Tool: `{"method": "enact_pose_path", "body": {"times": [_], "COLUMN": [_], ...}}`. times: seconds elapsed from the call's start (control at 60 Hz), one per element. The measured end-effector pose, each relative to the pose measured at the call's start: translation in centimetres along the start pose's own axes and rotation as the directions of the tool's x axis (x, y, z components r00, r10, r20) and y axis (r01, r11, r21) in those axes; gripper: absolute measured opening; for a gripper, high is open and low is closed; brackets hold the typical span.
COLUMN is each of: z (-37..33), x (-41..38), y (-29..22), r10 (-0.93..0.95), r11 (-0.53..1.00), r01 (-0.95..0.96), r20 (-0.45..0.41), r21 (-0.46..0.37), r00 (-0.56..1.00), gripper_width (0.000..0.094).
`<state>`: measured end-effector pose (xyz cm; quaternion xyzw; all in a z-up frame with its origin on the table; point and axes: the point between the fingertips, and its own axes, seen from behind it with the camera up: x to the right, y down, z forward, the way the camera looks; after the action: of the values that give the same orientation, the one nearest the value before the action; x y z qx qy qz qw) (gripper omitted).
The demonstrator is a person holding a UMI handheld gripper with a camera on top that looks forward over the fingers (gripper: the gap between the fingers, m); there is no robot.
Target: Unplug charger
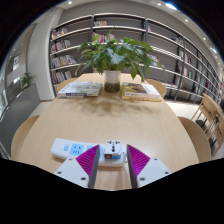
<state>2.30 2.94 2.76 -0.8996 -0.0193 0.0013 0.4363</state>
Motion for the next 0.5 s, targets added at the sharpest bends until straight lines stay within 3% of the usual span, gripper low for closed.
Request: {"method": "enact_pose_path", "body": {"times": [0.1,0.267,0.417,0.45,0.5], "z": [0.4,0.6,-0.1,-1.3,-6.1], "x": [0.1,0.0,0.0,0.2,1.8], "y": [-0.2,-0.3,-1.1,-4.8,-14.2], "r10": [0.005,0.034,0.004,-0.003,0.046], "r11": [1.000,0.999,0.998,0.999,0.968], "r01": [-0.005,-0.034,-0.004,0.004,-0.042], "r20": [-0.010,0.001,-0.001,-0.004,-0.012], "r21": [0.010,0.015,-0.065,0.038,0.247], "r00": [1.000,0.999,1.000,1.000,0.999], "gripper_width": [0.0268,0.0171,0.0104,0.0104,0.0104]}}
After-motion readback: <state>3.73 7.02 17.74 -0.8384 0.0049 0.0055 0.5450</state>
